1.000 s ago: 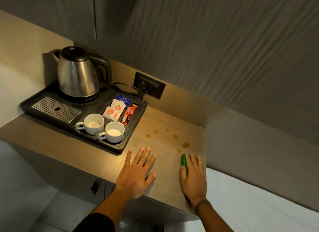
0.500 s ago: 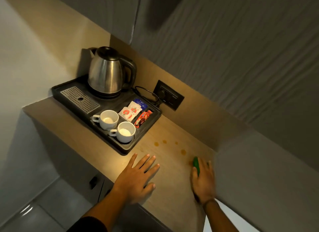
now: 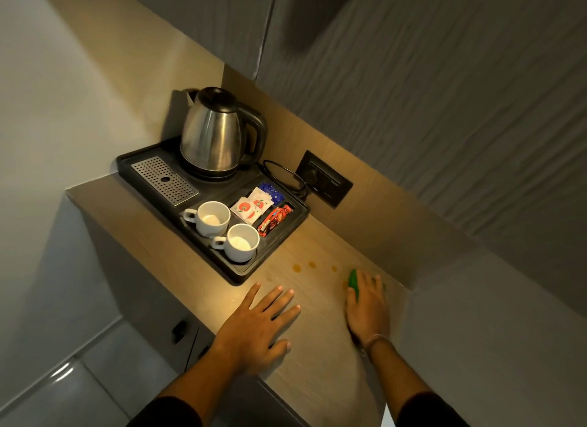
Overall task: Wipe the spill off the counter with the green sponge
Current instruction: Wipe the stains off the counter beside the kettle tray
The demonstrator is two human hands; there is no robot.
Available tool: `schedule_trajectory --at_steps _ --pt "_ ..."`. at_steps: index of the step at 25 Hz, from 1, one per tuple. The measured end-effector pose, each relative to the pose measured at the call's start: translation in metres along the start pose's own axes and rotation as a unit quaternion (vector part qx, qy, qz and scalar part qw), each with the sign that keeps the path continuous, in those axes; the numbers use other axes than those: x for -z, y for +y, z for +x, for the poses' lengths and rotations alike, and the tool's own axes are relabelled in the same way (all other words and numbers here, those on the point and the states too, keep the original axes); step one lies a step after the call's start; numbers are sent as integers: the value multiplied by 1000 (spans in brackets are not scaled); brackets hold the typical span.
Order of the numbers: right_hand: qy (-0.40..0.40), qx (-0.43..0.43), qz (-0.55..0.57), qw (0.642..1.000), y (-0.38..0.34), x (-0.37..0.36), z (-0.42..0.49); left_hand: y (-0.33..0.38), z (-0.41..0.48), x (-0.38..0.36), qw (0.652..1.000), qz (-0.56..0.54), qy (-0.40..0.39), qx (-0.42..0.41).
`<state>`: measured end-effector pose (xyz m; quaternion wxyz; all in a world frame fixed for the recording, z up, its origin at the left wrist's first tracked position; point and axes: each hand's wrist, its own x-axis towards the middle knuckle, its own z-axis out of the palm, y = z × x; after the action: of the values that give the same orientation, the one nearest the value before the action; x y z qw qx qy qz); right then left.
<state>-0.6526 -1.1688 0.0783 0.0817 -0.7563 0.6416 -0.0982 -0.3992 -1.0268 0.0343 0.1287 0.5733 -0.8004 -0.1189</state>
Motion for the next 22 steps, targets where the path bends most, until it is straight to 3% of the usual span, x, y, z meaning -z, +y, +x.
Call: schedule_trajectory --at_steps 4,7,9,10,13,17,19,22 --pt "-23 151 11 988 43 -7 -66 -1 1 -1 1000 -15 5 1" --pt "2 59 31 998 68 5 -40 0 1 0 1000 -9 3 -2" --pt "19 -29 16 999 34 10 8 1 1 1 1000 -7 -1 1" --pt "14 -14 -3 1000 9 8 25 1 2 2 1000 -7 -4 1" --pt "-21 142 8 990 -28 -11 19 1 3 3 1000 -10 -13 -1" --pt "-64 289 1 955 27 -5 -38 1 1 4 1000 -20 -16 -1" --pt "-67 269 14 961 36 1 -16 1 2 6 999 -26 -19 2" --pt "-40 166 20 985 -20 -4 40 0 4 8 1000 -15 -19 -3"
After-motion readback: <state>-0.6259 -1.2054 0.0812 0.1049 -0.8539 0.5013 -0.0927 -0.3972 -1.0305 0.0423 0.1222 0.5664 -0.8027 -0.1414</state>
